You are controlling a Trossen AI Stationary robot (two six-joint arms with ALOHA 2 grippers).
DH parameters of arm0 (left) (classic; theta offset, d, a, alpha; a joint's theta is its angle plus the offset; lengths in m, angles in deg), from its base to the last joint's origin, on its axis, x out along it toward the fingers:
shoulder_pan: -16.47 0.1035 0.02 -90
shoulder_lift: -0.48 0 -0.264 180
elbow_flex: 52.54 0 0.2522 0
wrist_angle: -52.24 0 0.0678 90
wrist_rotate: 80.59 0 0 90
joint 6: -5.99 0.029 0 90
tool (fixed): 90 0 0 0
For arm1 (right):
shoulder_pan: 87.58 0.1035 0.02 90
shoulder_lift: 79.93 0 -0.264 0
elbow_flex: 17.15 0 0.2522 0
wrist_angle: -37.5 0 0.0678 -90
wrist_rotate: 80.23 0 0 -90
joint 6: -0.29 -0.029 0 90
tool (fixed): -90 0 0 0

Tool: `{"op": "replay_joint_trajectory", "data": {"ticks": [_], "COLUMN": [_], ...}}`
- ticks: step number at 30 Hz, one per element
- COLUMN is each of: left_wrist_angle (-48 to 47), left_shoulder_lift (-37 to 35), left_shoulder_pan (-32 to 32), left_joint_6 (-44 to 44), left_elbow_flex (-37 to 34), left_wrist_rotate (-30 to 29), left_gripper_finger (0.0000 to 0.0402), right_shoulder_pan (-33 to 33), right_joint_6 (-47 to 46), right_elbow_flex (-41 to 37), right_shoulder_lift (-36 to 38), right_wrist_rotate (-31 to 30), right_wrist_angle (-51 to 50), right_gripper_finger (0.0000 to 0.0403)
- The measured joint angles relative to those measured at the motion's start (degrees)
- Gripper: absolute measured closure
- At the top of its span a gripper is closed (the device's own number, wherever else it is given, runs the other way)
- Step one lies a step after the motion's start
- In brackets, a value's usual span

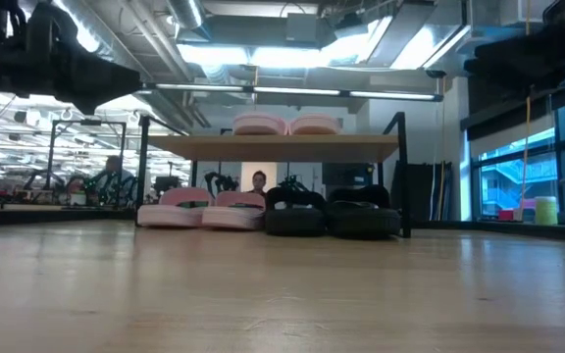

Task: Pick and place slides into the shelf
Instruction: Return to Home Position

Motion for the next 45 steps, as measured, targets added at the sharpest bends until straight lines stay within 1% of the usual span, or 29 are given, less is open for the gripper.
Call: {"op": "replay_joint_trajectory", "data": {"ticks": [5,9,12,16,20,23,45], "left_wrist_angle": [-1.46,-1.84,-2.72,-2.69,-2.69,-2.69,-2.6], "left_shoulder_lift": [0.01,0.01,0.02,0.01,0.01,0.01,0.01], "left_shoulder_pan": [1.77,2.36,2.34,2.34,2.34,2.34,2.34], "left_joint_6": [-1.51,-0.39,1.37,3.23,2.8,2.78,2.69], "left_elbow_flex": [0.0,0.0,0.0,0.0,0.0,0.0,0.0], "left_wrist_rotate": [0.12,0.15,0.14,-0.12,-0.12,-0.14,-0.2], "left_gripper_finger": [0.026,0.026,0.026,0.026,0.026,0.026,0.026], "right_shoulder_pan": [-0.02,0.0,-0.02,-0.02,-0.02,-0.02,-0.02], "right_joint_6": [0.43,-0.82,-1.14,-1.14,0.08,2.24,2.16], "right_elbow_flex": [-1.79,-1.79,-1.79,-1.79,-1.79,-1.79,-1.77], "right_shoulder_lift": [0.0,-0.02,-0.02,-0.06,-0.07,-0.07,-0.09], "right_wrist_rotate": [2.32,5.16,6.51,6.55,6.46,6.4,6.36], "right_wrist_angle": [3.15,3.13,1.11,-1.88,-2.78,-3.06,-3.43], "right_gripper_finger": [0.0221,0.0221,0.0221,0.0221,0.0221,0.0221,0.0221]}}
